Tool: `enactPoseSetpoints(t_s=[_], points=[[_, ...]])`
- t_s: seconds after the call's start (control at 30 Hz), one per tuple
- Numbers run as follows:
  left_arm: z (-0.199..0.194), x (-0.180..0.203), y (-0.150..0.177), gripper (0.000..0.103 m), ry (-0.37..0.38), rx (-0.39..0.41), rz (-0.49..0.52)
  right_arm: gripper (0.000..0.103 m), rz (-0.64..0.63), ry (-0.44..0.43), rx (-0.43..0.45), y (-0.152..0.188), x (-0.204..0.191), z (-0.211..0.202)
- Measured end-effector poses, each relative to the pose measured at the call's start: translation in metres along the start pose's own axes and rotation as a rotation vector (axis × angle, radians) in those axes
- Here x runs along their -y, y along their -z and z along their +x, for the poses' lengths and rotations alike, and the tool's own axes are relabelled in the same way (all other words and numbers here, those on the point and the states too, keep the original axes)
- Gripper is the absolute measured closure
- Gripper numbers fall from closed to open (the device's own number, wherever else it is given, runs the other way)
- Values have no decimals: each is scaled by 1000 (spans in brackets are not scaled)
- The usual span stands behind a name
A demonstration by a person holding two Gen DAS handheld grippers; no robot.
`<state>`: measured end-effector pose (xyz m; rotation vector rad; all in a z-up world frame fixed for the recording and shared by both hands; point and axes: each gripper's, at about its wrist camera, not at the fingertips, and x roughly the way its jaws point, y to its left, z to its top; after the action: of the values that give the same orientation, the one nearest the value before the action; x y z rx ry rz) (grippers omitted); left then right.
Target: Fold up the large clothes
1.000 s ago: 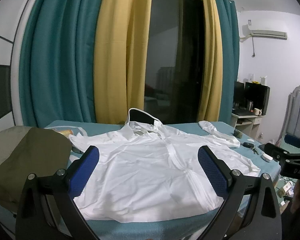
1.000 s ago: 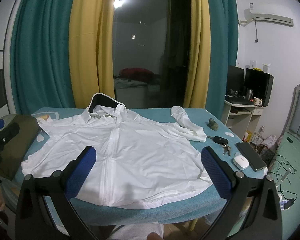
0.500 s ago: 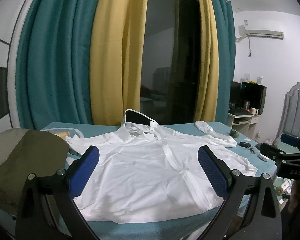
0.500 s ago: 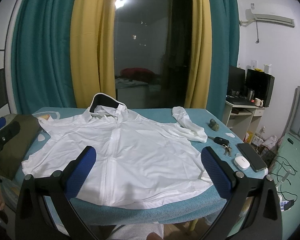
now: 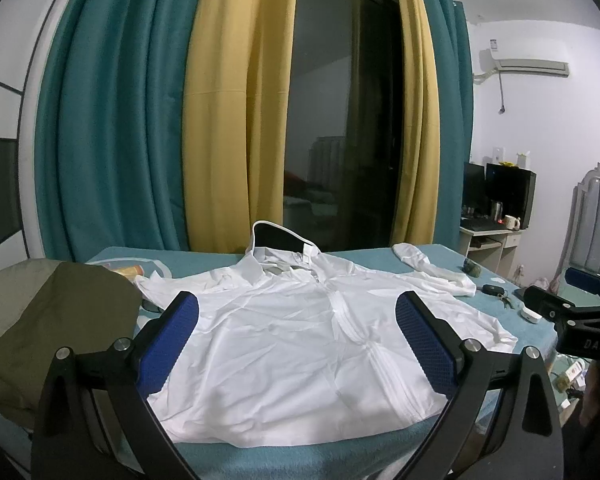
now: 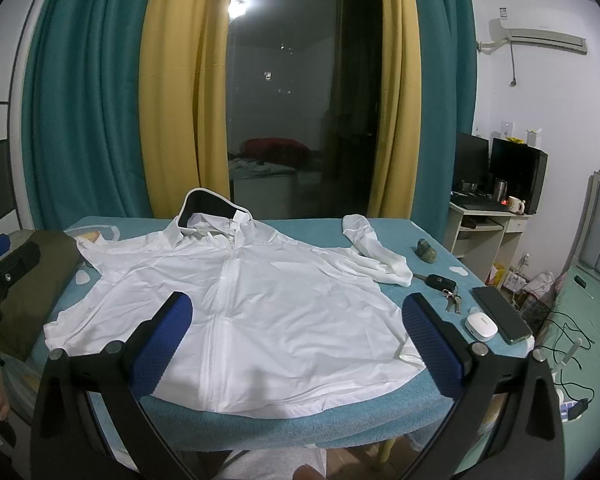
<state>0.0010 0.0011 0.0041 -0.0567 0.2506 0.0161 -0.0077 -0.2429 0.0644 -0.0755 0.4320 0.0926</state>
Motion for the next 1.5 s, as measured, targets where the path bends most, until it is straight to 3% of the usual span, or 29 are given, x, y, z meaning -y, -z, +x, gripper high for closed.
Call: enactPoseSetpoints(t_s=[0.87, 1.13, 1.37, 1.5], points=[[-4, 5, 0, 2, 6, 6, 11, 0, -2, 1, 2, 0, 0, 0], [1, 2, -1, 3, 49, 0, 4, 0, -7, -2, -20, 1, 1, 7], [30, 2, 1, 3, 56, -69, -1, 0, 3, -12, -76, 5, 18, 38], [57, -4, 1, 3, -7, -118, -28, 0, 8, -6, -121, 7, 39, 67]])
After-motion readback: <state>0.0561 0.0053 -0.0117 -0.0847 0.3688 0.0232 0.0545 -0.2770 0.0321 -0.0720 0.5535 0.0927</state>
